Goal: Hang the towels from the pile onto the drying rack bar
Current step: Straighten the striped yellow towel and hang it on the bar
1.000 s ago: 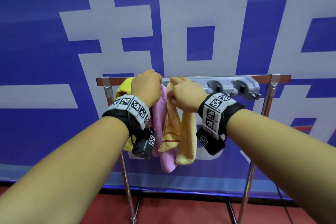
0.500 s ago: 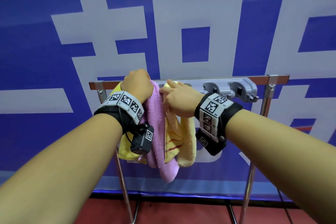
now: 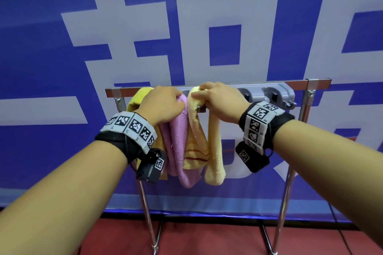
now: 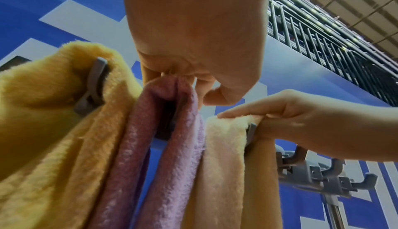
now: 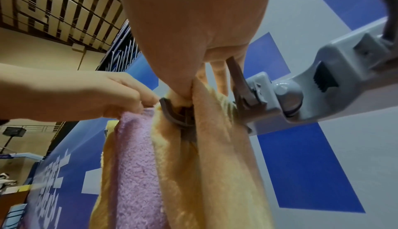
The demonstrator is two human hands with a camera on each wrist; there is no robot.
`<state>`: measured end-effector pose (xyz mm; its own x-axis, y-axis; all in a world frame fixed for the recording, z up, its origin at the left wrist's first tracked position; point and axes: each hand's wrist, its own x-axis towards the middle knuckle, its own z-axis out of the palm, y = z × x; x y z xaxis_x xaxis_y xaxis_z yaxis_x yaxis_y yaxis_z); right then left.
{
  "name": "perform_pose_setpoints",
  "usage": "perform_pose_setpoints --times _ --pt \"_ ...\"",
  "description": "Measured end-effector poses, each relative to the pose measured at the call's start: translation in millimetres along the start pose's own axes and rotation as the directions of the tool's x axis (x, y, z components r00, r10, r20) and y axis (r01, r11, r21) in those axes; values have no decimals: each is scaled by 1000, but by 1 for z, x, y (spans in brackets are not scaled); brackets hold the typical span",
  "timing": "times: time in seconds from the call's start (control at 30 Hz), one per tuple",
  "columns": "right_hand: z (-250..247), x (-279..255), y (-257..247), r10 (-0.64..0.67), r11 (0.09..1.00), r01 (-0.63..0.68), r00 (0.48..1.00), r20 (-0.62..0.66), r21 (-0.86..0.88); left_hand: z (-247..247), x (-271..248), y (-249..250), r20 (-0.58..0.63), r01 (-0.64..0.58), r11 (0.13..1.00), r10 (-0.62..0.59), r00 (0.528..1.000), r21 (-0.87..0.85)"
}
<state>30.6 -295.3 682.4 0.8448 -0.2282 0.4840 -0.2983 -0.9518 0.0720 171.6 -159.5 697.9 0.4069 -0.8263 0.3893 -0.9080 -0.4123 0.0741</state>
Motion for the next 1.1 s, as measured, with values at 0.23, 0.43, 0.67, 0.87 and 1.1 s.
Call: perform_pose_setpoints --times 0.23,0.43,0.67,0.87,1.1 --pt "4 12 -12 -102 995 101 992 79 12 4 -8 -14 51 -55 998 56 997 -28" --pt "1 19 -15 -181 983 186 970 159 -12 8 -5 -20 95 -93 996 94 991 -15" --pt "1 21 -14 -207 977 213 956 209 -7 7 -8 -27 112 -96 992 104 988 -81" --pt "3 15 -11 -209 976 197 964 162 91 8 -15 -27 -114 -23 986 4 993 -167" --pt "1 3 -5 -93 984 71 987 131 164 6 -18 -26 -243 -219 969 241 940 115"
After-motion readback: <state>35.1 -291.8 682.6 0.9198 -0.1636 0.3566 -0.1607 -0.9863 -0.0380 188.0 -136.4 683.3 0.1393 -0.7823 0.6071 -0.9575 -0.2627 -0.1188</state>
